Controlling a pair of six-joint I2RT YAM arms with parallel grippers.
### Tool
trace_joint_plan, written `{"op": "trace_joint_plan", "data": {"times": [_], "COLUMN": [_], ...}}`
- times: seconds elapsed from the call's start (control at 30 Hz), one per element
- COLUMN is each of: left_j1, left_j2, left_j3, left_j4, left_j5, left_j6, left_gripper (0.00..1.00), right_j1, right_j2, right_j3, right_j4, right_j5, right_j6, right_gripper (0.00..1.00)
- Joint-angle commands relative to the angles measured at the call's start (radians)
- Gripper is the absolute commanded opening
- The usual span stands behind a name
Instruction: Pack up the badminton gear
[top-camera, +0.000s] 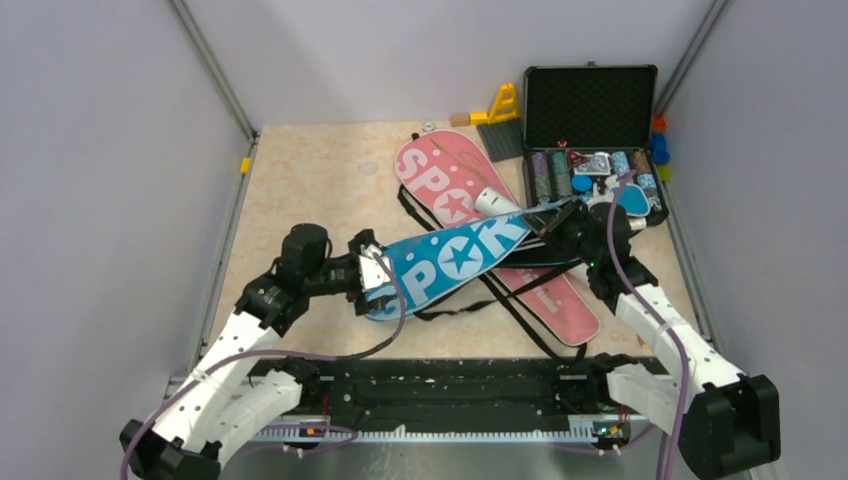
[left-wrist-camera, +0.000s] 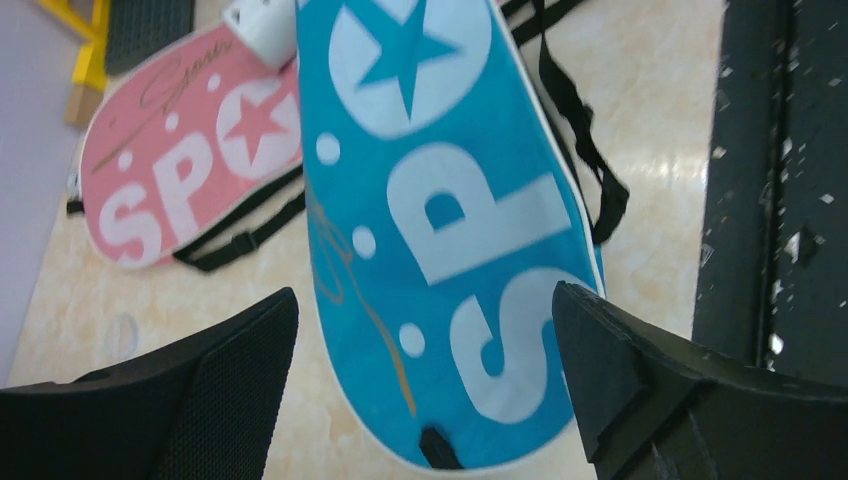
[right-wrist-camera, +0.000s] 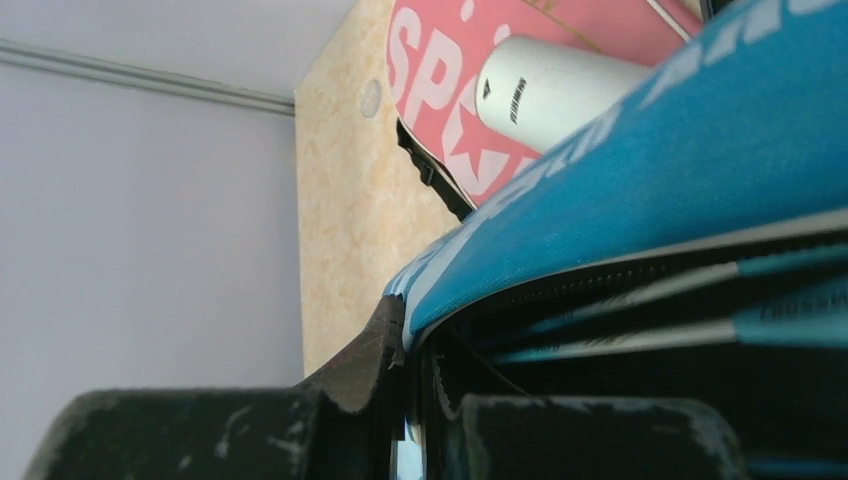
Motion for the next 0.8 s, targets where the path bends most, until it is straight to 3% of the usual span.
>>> {"op": "trace_joint_plan", "data": {"times": [0.0, 0.13, 0.3, 0.43, 0.77], "left_j1": [-0.147, -0.308, -0.477, -0.618, -0.633], "left_j2": [0.055, 0.152, 0.319, 0.447, 0.675], "left_j3": [0.092, 0.103, 0.056, -0.003, 0.042], "left_j4": [0.183, 0.261, 0.435, 0.665, 0.801], "left_j5": [0.036, -0.121, -0.276, -0.58, -0.859], "left_j6": [-0.124, -0.112, -0.206, -0.262, -0.318], "left_gripper": [0.99, 0.99, 0.95, 0.87, 0.74], "right_j1": [0.056, 0.057, 0.057, 0.056, 0.058], "right_j2": [-0.094, -0.148, -0.196, -0.231, -0.261], "right_j3": [-0.033, -0.032, -0.026, -0.03, -0.033], "right_j4": [0.205, 0.159, 0.089, 0.037, -0.013], "right_j5": [0.143, 0.19, 0.253, 0.293, 0.284], "right_j6": [0.101, 0.109, 0.133, 0.142, 0.153], "right_gripper": [0.0, 0.0, 0.0, 0.0, 0.0]}}
